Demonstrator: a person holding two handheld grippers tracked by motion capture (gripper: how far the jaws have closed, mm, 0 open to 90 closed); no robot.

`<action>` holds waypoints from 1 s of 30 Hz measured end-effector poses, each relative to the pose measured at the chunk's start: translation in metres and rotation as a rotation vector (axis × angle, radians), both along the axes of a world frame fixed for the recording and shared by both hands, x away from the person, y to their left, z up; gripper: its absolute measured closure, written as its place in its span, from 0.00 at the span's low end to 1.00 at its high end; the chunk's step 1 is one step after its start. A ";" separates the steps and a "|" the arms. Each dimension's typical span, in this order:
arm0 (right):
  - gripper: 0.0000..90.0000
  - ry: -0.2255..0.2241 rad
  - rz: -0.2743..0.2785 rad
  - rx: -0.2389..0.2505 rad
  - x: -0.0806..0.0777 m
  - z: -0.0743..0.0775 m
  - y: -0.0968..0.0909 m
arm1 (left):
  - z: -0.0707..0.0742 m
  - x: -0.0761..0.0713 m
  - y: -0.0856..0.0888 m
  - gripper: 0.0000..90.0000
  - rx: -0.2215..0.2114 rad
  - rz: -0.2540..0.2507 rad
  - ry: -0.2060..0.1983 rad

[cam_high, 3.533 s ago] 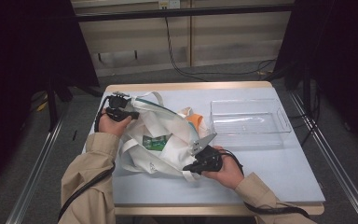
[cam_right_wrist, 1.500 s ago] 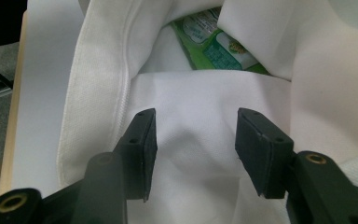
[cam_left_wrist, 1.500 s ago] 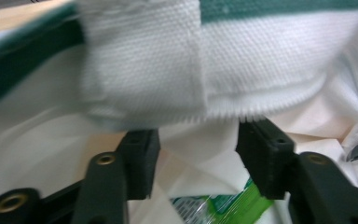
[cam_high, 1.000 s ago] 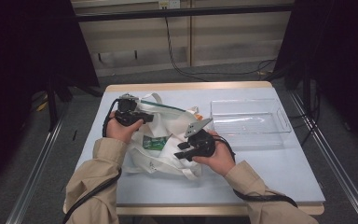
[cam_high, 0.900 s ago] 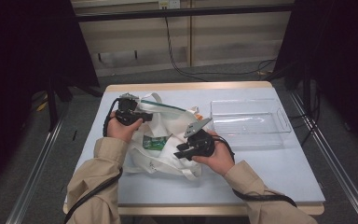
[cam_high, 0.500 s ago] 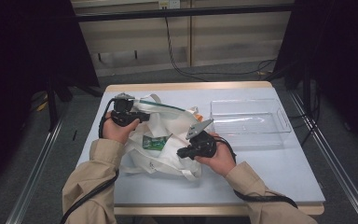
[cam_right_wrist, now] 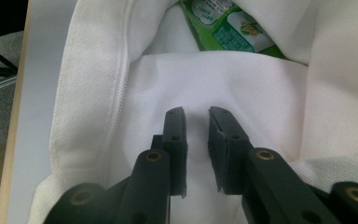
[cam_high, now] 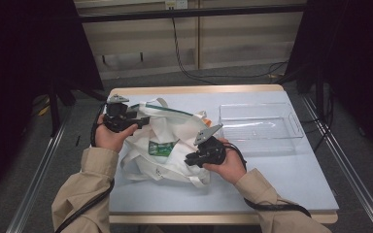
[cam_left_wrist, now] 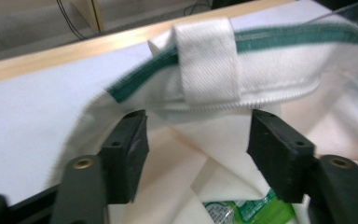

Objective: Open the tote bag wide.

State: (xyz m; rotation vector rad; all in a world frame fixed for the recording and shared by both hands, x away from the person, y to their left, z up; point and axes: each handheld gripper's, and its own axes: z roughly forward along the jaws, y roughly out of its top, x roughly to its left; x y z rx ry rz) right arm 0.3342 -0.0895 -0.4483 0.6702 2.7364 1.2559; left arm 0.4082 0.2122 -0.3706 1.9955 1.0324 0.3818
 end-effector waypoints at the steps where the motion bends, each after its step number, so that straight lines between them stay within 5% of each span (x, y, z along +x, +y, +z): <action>1: 0.83 0.002 0.001 -0.004 0.000 0.000 0.000 | 0.001 0.000 0.000 0.40 0.001 -0.003 -0.002; 13: 0.65 0.009 -0.018 0.003 -0.001 0.003 0.001 | 0.002 0.004 -0.011 0.38 -0.004 -0.031 -0.019; 20: 0.60 0.014 -0.023 0.012 0.000 0.004 0.000 | 0.001 0.010 -0.014 0.60 -0.008 -0.056 0.011; 25: 0.58 0.016 -0.025 0.015 0.000 0.005 0.000 | 0.001 0.012 -0.018 0.98 -0.044 -0.064 0.043; 30: 0.56 0.010 -0.027 0.013 0.000 0.004 -0.001 | 0.006 0.008 -0.015 0.99 -0.043 -0.080 0.056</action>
